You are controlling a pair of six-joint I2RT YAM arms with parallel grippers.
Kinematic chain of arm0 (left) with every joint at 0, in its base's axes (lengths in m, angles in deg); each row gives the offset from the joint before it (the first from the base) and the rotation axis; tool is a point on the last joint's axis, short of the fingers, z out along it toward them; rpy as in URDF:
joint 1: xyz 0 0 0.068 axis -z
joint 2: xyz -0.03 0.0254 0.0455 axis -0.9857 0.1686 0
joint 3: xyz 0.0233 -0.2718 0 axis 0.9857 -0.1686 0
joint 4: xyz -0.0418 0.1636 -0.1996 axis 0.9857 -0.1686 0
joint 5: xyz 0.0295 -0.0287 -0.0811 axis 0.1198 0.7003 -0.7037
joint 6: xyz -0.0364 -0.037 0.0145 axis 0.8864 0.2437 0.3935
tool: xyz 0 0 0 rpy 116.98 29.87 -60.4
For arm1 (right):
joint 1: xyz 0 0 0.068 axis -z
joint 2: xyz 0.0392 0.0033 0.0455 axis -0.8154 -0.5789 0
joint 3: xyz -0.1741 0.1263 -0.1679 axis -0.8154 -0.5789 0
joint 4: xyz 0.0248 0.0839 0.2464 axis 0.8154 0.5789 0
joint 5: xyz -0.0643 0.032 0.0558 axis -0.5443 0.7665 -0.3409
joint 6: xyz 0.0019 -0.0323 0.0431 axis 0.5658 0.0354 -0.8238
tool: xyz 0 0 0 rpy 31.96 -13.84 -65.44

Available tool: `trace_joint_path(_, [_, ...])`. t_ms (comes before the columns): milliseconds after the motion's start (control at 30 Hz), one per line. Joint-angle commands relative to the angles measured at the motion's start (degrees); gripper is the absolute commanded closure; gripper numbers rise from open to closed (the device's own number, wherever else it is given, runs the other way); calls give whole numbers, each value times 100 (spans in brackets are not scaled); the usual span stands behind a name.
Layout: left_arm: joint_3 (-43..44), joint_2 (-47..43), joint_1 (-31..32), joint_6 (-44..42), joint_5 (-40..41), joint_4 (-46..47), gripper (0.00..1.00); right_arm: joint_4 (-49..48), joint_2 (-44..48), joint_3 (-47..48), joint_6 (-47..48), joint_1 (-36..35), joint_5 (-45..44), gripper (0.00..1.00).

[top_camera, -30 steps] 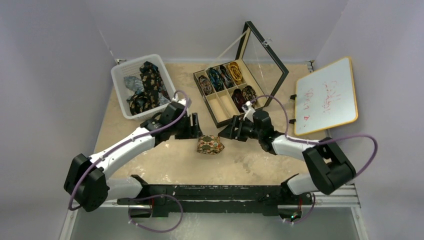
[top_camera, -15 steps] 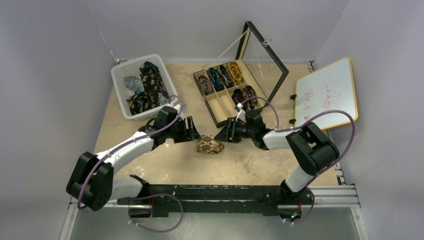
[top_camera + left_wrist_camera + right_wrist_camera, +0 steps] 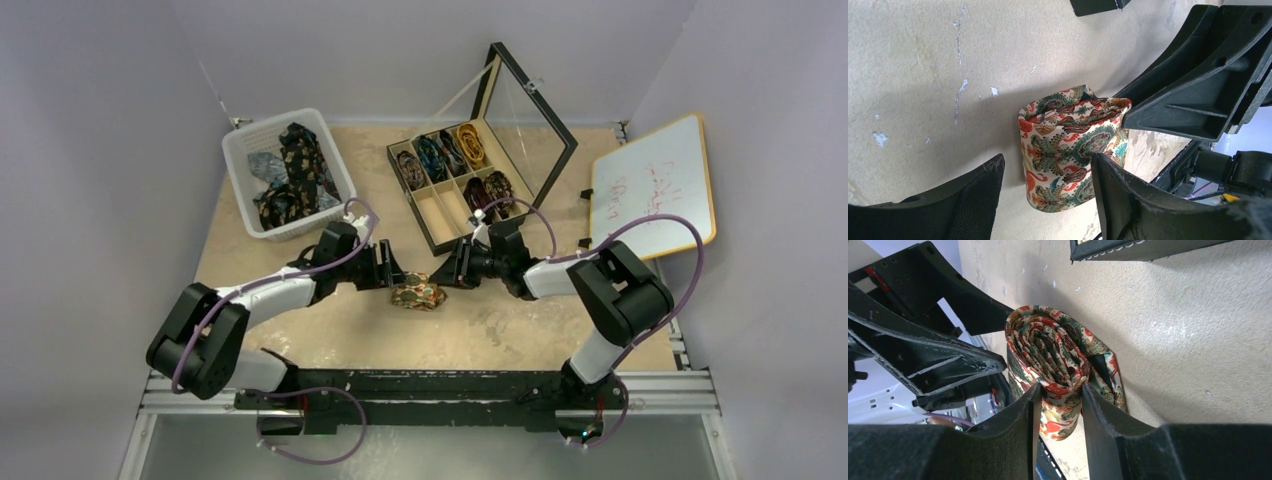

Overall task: Roll the ties
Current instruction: Roll the tie at the center of the board.

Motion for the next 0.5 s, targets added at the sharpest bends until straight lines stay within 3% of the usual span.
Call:
trace_joint_path(0, [-106, 135, -55, 96, -290, 757, 38, -15, 105, 24, -347, -60, 103, 63])
trace_joint_path(233, [-146, 246, -59, 50, -375, 756, 38, -395, 199, -395, -901, -103, 166, 65])
trace_joint_path(467, [-221, 283, -62, 93, -563, 841, 39, -259, 23, -480, -693, -131, 4, 63])
